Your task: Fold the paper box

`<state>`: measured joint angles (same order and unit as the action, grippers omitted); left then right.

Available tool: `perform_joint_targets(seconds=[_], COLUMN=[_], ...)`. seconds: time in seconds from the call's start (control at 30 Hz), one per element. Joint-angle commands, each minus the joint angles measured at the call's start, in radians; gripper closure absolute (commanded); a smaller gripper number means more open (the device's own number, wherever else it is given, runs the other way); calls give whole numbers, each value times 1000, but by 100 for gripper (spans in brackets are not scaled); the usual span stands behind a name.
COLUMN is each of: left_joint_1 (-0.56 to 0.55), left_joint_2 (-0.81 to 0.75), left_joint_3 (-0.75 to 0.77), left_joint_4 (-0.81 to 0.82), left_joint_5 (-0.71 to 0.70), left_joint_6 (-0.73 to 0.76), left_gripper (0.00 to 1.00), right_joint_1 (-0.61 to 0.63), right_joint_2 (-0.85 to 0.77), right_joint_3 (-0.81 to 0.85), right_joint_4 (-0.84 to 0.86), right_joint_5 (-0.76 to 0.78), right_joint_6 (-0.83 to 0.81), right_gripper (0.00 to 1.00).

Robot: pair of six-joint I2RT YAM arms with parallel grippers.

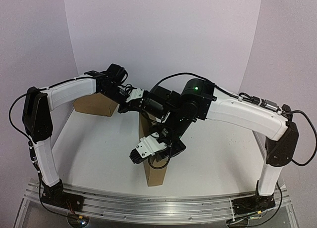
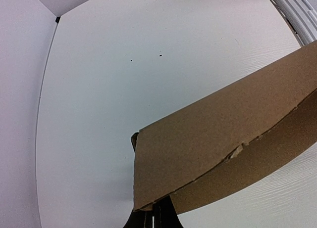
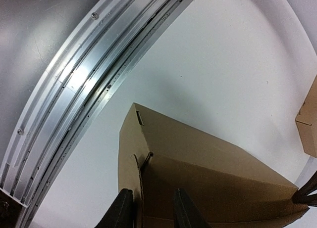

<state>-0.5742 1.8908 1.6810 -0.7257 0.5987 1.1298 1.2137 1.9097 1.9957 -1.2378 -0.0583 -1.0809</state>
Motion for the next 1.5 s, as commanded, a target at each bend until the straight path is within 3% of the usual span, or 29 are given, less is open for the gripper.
perform_joint_targets(seconds=[0.0, 0.2, 0.47, 0.53, 0.6, 0.63, 0.93, 1.2, 1.47], left_joint_1=[-23, -22, -24, -24, -24, -24, -27, -29, -30], left_joint_2=[52, 49, 46, 44, 42, 43, 35, 15, 5], left_joint_3=[-39, -47, -52, -56, -58, -58, -71, -109, -124], left_joint_4=[-141, -137, -135, -135, -135, -135, -123, -105, -104], left_joint_5=[-93, -100, -103, -103, -105, -106, -110, -121, -124], left_joint_6=[62, 69, 64, 66, 69, 70, 76, 87, 95], left_gripper=[100, 100, 100, 100, 100, 100, 100, 100, 100], right_joint_1=[6, 6, 45, 49, 49, 49, 45, 16, -8], right_joint_2=[21, 23, 63, 65, 64, 62, 52, -114, -192], right_joint_3=[68, 78, 63, 59, 68, 72, 128, -75, -170], right_joint_4=[-98, -155, -195, -194, -194, -195, -136, 140, 252], right_joint_5=[47, 15, 66, 92, 104, 111, 187, 182, 124], right_joint_6=[9, -4, 3, 14, 28, 34, 207, 380, 468], right_gripper=[77, 85, 81, 86, 98, 100, 100, 100, 100])
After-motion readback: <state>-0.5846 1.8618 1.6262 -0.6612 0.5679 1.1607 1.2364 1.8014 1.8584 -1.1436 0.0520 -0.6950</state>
